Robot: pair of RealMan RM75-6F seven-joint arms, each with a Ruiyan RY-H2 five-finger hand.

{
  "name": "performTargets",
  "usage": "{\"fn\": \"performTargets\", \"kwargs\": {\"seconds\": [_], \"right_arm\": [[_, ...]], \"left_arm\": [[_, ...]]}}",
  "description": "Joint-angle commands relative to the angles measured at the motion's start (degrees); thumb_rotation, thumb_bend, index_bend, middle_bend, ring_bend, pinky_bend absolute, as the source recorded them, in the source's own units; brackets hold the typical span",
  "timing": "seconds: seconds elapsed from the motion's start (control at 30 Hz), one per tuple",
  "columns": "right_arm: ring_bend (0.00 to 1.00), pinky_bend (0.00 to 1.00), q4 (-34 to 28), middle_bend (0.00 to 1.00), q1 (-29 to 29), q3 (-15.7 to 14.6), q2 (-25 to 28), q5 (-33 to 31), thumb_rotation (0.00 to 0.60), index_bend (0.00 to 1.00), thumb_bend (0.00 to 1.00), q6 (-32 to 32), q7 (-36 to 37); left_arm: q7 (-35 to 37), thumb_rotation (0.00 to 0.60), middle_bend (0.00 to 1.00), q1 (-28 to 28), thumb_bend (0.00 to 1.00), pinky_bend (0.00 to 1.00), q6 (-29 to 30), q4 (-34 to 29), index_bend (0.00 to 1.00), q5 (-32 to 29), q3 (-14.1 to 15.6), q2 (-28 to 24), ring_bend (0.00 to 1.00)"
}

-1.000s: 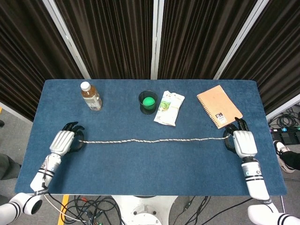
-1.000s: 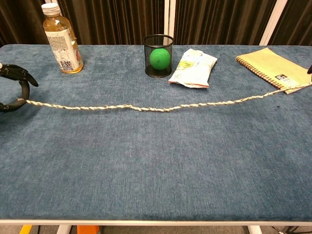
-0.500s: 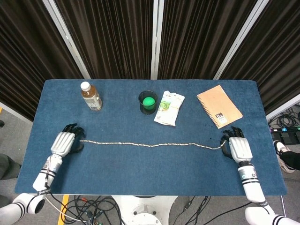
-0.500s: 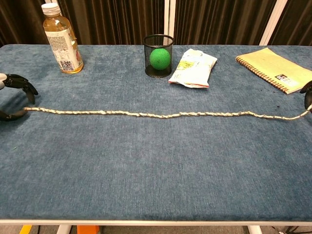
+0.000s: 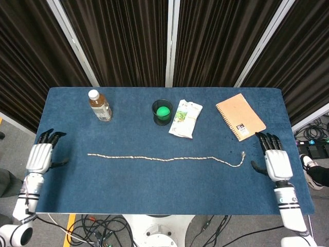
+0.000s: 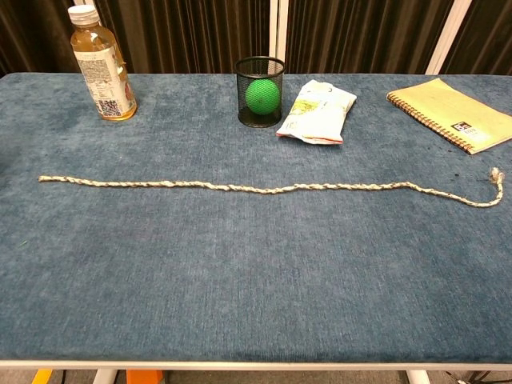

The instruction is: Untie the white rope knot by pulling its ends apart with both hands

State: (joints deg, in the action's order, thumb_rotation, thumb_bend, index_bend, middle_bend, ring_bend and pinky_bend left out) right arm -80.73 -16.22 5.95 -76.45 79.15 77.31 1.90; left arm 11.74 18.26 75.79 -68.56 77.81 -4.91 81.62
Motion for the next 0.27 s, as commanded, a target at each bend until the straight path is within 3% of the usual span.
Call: {"fn": "performTargets", "kwargs": {"seconds": [0.03,0.27], "right_arm": [[0.0,0.0,-5.8,0.09,3.2,-1.5,5.9,2.2,0.6,0.0,0.21,2.8,-0.3],[0.0,0.0,-12.0,0.09,7.1,-3.1,11.0,3.6,0.6,0.0,0.23,6.8,-1.6]], "left_arm": [[-3.6,0.6,0.17,-4.5,0.14,0.1,4.7,-6.1,0.21,-1.1,0.4,-4.4,0.05],[-9.0,0.6,0.17,-10.1,0.14,0.1,10.8,-16.1,0.22,-0.2,2.6,-8.8,0.05]]}}
